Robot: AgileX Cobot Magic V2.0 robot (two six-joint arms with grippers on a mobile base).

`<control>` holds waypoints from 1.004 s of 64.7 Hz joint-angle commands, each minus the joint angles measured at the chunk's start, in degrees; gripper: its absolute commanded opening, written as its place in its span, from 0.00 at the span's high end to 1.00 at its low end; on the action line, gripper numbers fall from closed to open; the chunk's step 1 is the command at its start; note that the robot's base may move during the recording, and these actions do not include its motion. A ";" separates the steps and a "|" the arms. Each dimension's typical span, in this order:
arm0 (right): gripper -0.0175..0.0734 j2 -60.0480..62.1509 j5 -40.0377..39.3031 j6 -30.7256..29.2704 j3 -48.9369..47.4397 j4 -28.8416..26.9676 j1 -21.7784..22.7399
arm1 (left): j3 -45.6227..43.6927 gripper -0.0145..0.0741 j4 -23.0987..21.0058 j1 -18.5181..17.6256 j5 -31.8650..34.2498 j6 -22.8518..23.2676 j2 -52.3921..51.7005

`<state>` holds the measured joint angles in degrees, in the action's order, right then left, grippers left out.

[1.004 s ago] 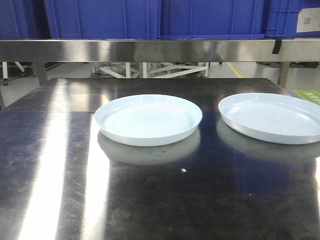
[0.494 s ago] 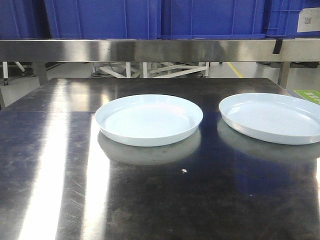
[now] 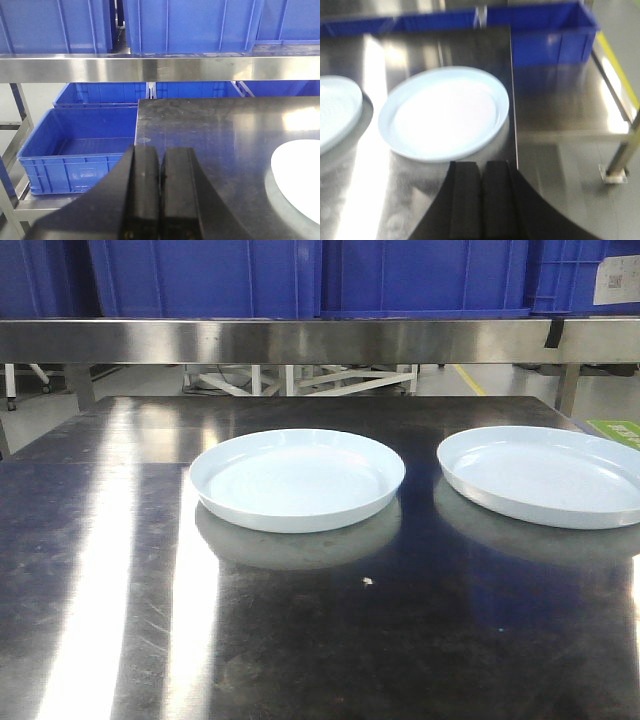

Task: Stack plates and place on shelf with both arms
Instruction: 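Move the right gripper to the other plate's rim and grasp it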

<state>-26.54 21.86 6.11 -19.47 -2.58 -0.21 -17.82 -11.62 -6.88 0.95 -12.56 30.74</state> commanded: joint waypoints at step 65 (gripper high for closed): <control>0.45 -70.40 27.99 -0.69 -58.72 -0.07 5.00 | -2.21 0.74 -0.17 0.22 4.57 0.15 0.01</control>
<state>-96.30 49.09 6.01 -73.35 -2.80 3.87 -17.82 -11.62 -6.88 0.95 -12.63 30.74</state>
